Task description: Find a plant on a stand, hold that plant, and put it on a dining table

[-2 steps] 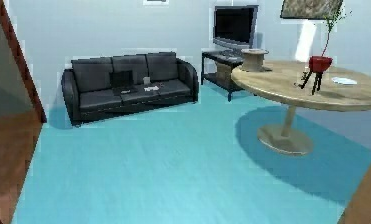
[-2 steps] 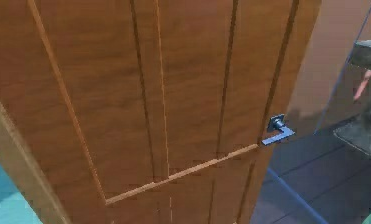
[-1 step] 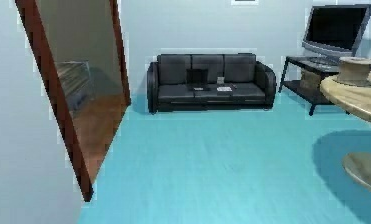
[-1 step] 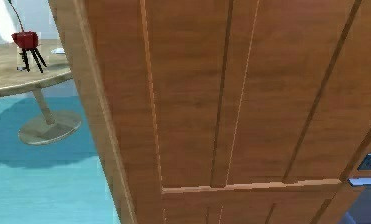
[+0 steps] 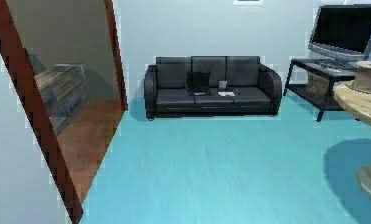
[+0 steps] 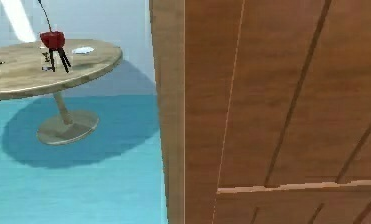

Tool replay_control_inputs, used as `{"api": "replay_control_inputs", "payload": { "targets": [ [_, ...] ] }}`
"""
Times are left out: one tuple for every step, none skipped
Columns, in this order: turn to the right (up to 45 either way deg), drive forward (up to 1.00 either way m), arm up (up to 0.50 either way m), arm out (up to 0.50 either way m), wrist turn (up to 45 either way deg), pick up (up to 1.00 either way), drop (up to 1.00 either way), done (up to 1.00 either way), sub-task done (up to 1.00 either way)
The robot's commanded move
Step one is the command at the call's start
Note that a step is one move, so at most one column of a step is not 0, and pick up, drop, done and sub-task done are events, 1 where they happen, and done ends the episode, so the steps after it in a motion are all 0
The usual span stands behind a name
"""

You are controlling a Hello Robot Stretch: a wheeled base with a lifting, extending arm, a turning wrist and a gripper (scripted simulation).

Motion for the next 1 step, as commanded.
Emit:
{"api": "replay_control_inputs", "payload": {
  "targets": [
    [27.0,0.00,0.00,0.00,0.0,0.00,0.00,0.00,0.00]
  ]
}}
